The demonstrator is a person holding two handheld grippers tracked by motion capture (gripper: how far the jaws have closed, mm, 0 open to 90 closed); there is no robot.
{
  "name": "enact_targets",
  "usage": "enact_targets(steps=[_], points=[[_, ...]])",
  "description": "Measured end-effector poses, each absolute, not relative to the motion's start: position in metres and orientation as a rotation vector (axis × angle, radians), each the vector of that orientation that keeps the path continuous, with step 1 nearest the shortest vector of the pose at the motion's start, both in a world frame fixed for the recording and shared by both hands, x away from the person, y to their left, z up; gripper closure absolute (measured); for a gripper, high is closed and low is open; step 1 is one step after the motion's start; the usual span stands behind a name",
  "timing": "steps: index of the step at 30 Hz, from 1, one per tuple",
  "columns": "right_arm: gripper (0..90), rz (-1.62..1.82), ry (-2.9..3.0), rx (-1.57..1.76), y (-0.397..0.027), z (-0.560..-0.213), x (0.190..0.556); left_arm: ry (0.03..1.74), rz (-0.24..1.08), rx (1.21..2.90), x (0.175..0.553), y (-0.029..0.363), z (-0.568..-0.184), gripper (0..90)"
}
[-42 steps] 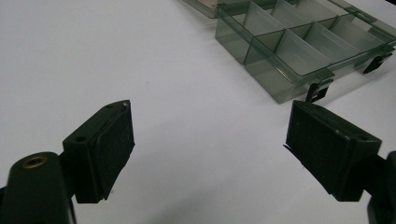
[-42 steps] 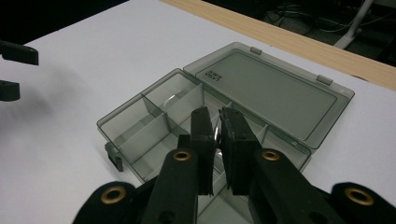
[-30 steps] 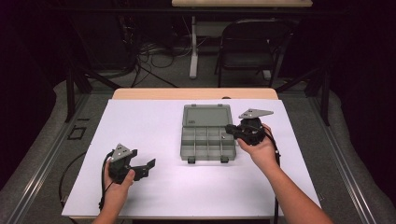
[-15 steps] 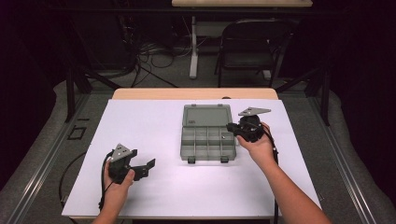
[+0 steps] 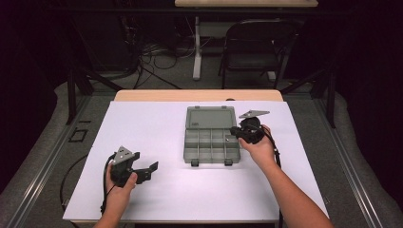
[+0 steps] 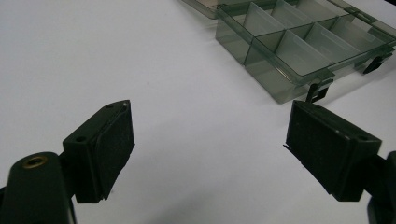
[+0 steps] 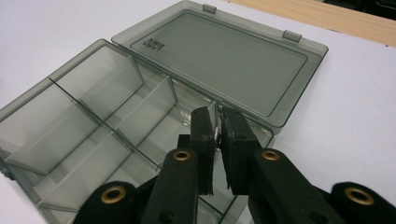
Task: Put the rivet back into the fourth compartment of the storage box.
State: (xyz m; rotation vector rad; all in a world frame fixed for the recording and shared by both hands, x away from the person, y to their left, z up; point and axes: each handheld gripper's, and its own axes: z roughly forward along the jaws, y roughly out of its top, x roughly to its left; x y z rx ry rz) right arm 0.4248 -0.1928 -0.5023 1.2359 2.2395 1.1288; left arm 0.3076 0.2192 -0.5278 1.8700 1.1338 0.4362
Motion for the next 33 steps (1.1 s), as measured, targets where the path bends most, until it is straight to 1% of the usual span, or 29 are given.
enact_targets(steps=[15, 33], points=[[84.0, 1.091, 2.264, 1.258, -0.187, -0.516, 0.431, 1.132, 0.435, 1.870, 0.308, 0.219, -0.528, 15.3], [84.0, 1.077, 2.276, 1.260, -0.185, -0.520, 0.432, 1.135, 0.434, 1.869, 0.308, 0.219, -0.528, 15.3]])
